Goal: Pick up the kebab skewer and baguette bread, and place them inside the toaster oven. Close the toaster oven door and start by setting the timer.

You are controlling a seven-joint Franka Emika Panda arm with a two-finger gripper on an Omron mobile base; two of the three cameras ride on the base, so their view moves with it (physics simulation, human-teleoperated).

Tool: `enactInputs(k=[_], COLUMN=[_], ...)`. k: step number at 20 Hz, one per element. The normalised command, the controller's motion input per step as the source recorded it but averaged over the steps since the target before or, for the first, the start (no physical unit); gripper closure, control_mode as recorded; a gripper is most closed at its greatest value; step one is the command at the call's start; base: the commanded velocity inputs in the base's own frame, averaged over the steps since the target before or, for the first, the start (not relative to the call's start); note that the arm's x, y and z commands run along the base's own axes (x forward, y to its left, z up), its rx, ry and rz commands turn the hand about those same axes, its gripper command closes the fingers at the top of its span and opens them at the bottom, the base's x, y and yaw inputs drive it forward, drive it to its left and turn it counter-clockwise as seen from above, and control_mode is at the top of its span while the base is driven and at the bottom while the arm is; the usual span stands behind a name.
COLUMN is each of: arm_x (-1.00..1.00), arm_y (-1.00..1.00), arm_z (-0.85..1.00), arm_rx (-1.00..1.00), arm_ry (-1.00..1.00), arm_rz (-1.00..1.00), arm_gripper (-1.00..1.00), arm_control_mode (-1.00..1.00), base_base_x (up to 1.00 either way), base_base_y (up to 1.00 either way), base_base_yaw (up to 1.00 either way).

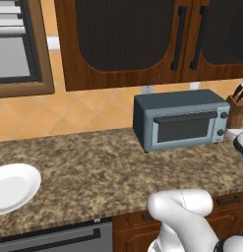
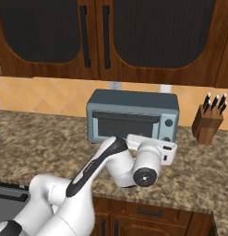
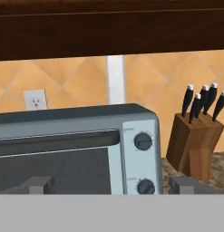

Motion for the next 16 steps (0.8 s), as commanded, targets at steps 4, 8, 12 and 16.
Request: enactInputs(k=[4,8,12,16], arm_x=[0.22,0.26,0.42,0.35], arm_y=[-0.36,-0.25,-0.18,-0.04], arm_z=[0.00,-0.13,-0.21,-0.19], arm_rx=[0.00,0.00,0.00,0.00], arm_ry=[0.00,0.00,0.00,0.00], arm_rz=[0.00,0.00,0.01,0.00], arm_gripper=[-1.00,-1.00,-1.00,-1.00], arm_control_mode=[-1.00,-1.00,-1.00,-1.00], base_base_x=[0.00,0.00,0.00,0.00], base_base_y=[0.00,0.00,0.00,0.00], base_base_yaw=[0.00,0.00,0.00,0.00])
